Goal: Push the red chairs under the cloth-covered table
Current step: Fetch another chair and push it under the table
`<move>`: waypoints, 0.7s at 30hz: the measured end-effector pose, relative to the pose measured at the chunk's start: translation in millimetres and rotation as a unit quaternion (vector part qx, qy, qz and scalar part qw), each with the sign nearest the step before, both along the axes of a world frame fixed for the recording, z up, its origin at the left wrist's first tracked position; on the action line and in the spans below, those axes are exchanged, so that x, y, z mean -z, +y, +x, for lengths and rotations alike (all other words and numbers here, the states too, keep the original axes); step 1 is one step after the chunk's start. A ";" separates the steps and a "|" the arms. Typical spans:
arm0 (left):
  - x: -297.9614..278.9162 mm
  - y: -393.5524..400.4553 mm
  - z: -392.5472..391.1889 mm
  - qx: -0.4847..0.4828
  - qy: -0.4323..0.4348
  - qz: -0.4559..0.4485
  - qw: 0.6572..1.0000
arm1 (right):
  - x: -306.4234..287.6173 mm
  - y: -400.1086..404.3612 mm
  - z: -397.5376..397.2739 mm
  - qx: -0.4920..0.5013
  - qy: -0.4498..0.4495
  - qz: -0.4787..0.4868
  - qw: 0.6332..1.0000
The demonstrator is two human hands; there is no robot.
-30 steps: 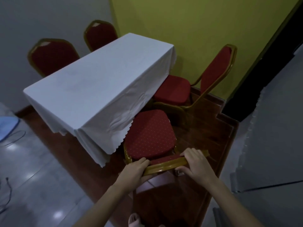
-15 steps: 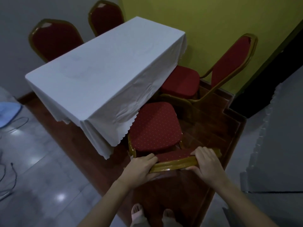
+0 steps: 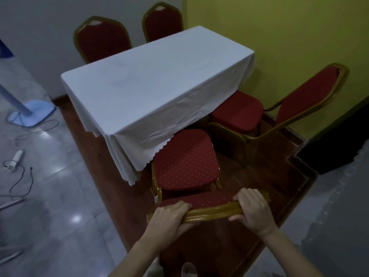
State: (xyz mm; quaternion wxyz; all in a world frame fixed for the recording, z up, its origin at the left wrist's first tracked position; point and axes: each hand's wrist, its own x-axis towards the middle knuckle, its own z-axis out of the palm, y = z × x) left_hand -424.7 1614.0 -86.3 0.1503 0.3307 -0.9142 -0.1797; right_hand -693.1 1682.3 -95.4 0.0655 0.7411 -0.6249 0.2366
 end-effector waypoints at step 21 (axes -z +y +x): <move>2.3 -88.7 -78.1 -0.106 -0.073 -0.120 0.984 | -23.1 -135.7 -80.5 -0.081 0.032 0.115 0.990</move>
